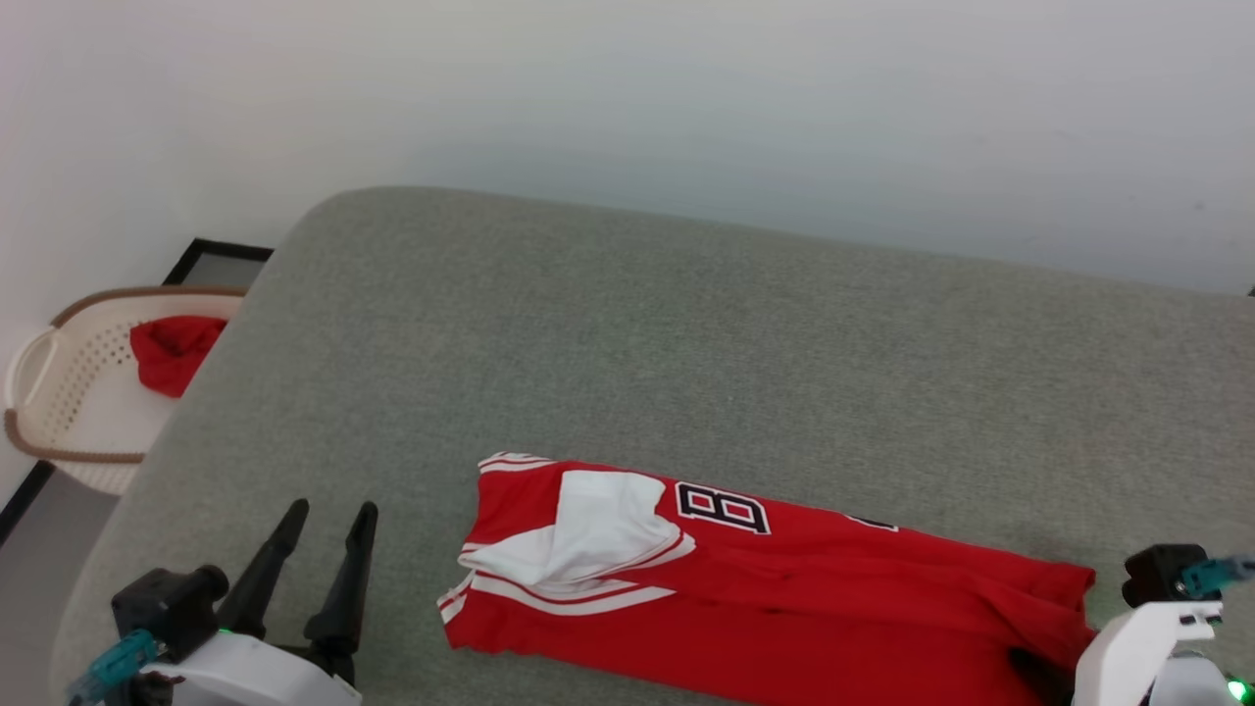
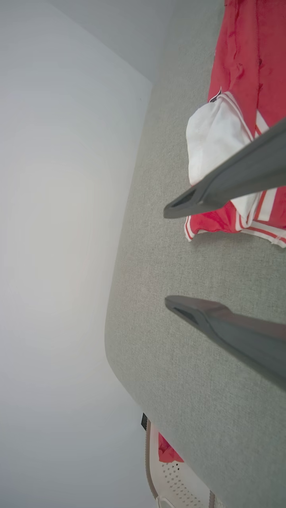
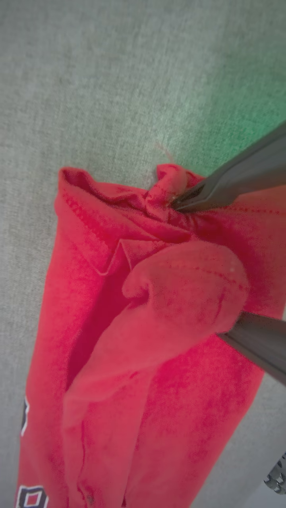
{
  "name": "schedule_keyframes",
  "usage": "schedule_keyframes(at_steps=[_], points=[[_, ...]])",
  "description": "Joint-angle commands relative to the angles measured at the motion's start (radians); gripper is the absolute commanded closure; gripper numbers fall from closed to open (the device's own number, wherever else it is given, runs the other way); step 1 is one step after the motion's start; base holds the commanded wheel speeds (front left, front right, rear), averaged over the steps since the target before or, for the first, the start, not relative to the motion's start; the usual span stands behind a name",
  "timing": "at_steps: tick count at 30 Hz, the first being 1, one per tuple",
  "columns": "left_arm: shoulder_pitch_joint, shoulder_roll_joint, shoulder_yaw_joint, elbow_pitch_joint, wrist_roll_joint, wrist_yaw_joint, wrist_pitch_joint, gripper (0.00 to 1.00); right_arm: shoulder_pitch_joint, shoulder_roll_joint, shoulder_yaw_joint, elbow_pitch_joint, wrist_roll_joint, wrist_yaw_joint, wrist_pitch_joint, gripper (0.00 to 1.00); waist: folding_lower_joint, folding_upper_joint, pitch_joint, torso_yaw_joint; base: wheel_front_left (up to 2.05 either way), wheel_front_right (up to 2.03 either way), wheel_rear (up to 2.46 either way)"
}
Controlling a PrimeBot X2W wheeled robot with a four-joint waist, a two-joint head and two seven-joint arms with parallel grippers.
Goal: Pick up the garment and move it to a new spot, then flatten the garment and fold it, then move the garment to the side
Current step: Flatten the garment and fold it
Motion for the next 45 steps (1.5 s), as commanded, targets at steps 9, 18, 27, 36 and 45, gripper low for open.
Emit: schedule_keyframes(at_steps=[9,18,27,36,45], points=[[-0.015,-0.024,0.017,0.017,-0.013,-0.018,0.001,0.00,-0.052,0.017,0.055,0.127,-0.006,0.000,0.168,0.00,0.0000,0.0000,0.017,0.018,0.00,0.00,0.00],[-0.020,-0.035,0.024,0.019,-0.017,-0.023,0.001,0.00,-0.120,-0.018,0.061,0.128,-0.018,0.000,0.231,1.00,0.0000,0.0000,0.022,0.017,0.00,0.00,0.00],[-0.010,-0.044,0.034,0.016,0.006,-0.025,0.001,0.00,-0.187,-0.085,-0.017,0.145,-0.029,-0.002,0.224,1.00,0.0000,0.0000,0.013,0.014,0.00,0.00,0.00],[0.015,-0.050,0.048,0.015,0.012,-0.028,0.001,0.00,-0.223,-0.166,-0.095,0.194,-0.051,-0.001,0.207,1.00,0.0000,0.0000,-0.002,0.001,0.00,0.00,0.00],[0.063,-0.044,0.067,0.015,0.009,-0.030,0.001,0.00,-0.196,-0.147,-0.087,0.077,0.075,-0.001,0.271,1.00,0.0000,0.0000,-0.050,-0.037,0.00,0.00,0.00]])
